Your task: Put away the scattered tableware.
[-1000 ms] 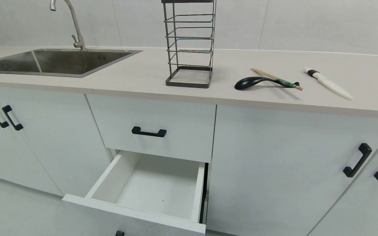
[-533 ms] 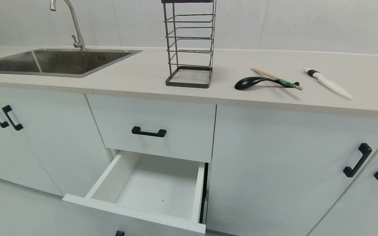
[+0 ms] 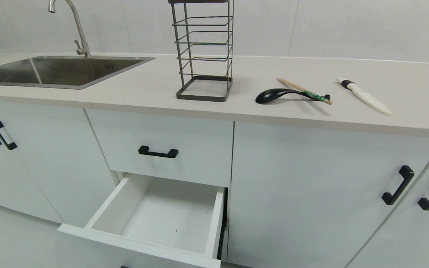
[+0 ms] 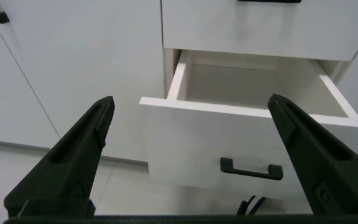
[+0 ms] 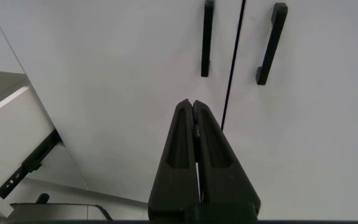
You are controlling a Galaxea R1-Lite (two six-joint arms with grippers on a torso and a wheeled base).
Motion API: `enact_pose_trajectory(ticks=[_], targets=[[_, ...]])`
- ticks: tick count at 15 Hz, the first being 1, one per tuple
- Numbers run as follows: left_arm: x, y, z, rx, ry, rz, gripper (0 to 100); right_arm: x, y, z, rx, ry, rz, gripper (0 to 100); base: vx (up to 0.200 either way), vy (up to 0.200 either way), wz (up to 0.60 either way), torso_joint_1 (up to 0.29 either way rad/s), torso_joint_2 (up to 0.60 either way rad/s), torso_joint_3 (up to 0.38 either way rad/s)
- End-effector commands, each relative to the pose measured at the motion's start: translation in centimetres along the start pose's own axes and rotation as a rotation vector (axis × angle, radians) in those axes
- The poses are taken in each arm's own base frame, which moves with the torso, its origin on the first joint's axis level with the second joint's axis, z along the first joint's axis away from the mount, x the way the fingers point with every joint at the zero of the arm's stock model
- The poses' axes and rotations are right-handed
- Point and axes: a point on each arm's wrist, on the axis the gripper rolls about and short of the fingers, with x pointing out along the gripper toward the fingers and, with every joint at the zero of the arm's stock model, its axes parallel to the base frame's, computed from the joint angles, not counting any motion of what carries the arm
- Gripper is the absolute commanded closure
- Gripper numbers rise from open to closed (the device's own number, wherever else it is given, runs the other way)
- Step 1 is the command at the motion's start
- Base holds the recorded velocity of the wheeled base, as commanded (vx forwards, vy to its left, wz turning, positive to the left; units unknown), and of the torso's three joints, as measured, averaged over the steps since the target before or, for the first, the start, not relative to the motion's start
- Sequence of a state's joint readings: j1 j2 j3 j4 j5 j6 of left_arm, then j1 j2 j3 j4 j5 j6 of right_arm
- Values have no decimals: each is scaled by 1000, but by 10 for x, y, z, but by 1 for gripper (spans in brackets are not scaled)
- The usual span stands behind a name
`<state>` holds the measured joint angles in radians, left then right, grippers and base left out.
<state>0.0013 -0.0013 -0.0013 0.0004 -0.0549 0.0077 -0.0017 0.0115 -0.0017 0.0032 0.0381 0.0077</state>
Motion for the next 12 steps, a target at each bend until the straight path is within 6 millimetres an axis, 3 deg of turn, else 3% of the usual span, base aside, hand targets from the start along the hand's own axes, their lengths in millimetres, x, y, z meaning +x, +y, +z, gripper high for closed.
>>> enact_pose_trajectory(ticks=[1, 4, 8, 12], targets=[[0, 0, 0, 0, 1, 0, 0, 0, 0, 0, 0, 2, 0, 100, 0, 0, 0, 0, 0, 0], [0, 0, 0, 0, 1, 0, 0, 0, 0, 0, 0, 1, 0, 100, 0, 0, 0, 33, -58, -9], [0, 0, 0, 0, 1, 0, 0, 0, 0, 0, 0, 1, 0, 100, 0, 0, 0, 217, -80, -104], [0, 0, 0, -2, 1, 0, 0, 0, 0, 0, 0, 1, 0, 100, 0, 0, 0, 216, -562, -217]])
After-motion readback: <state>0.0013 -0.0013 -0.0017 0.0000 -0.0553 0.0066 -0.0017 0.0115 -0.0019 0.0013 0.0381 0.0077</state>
